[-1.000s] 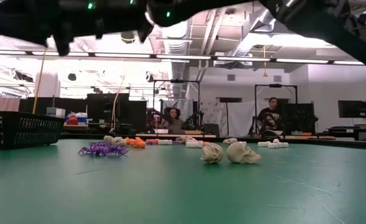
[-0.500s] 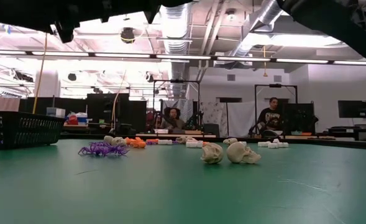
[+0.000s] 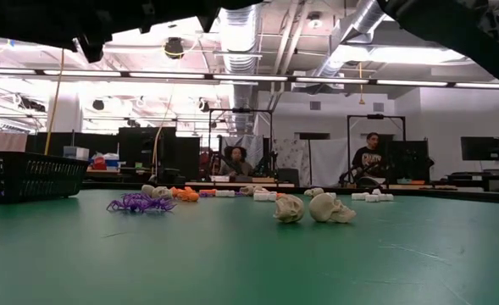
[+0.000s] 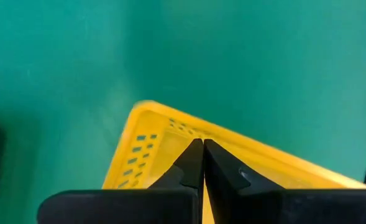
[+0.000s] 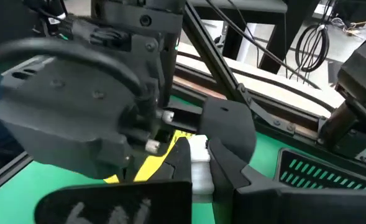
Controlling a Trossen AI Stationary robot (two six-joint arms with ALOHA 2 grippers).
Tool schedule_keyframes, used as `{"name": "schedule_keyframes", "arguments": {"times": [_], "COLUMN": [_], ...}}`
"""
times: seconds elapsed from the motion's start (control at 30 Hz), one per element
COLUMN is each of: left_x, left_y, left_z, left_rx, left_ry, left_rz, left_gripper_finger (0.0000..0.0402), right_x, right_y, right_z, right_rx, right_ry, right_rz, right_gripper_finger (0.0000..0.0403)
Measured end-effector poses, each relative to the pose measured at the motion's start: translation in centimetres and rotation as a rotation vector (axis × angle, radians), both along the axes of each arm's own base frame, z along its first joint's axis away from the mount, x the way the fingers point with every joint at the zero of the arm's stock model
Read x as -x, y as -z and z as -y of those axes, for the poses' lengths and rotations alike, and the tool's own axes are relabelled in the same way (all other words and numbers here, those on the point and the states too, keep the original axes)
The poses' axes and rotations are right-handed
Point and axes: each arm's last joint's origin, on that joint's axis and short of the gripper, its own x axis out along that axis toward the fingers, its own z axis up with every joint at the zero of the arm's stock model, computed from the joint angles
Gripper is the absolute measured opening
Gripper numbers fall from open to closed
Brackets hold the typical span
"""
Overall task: Sort Halloween decoration
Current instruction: Put the white skeleton toy into the yellow basket
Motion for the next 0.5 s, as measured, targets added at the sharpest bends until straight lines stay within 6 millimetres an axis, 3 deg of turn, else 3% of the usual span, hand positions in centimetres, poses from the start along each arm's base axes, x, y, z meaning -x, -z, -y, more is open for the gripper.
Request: {"name": "schedule_keyframes", "arguments": {"times": [0.1,0.3,0.5], "left_x": [0.4,2.7,5.2], "left_y": [-1.3,-6.0,-10.6], "left_z": [-0.1,-1.4,-4.4], "left_rx": [0.042,0.116,0.15], "left_ry": [0.015,0.049,-0.006], "left_rz": [0.006,0.064,0.32], "left_gripper_finger": [0.0,0.0,0.0], "right_x": [0.0,0.0,-0.7], "right_y": [0.1,0.0,2.2], "right_z": [0.0,0.0,-1.7], "right_rx": [0.002,0.004,-0.014], "right_ry": [0.001,-0.004,-0.03], "right_rz": [-0.009,0.003,0.079], "right_gripper_finger": [0.0036,0.0036,0.0036]}}
